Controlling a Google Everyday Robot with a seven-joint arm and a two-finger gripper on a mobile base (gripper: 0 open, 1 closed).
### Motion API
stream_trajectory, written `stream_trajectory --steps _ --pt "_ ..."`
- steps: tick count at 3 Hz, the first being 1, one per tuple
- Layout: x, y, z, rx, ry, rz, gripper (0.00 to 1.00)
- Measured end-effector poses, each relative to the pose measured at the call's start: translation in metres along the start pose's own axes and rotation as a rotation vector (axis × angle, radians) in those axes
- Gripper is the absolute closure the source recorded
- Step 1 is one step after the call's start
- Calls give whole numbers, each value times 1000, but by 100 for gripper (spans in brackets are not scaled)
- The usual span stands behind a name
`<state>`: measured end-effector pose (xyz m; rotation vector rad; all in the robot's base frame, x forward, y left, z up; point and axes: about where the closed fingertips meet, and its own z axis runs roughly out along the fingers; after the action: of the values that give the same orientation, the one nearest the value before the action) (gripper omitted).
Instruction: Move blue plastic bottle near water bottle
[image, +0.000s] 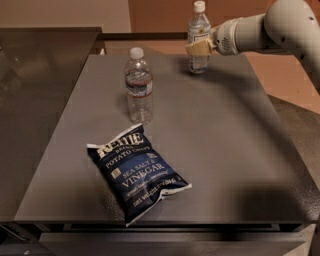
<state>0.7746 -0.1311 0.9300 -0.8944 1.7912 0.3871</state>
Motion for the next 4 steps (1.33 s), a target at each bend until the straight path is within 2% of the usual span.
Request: stream_trajectory --steps 1,3,4 --pt "-10 31 -29 -82 -24 -8 100" --pt "-15 121 -75 -334 -74 -23 100" --pt "-11 156 -88 -446 -99 -60 100"
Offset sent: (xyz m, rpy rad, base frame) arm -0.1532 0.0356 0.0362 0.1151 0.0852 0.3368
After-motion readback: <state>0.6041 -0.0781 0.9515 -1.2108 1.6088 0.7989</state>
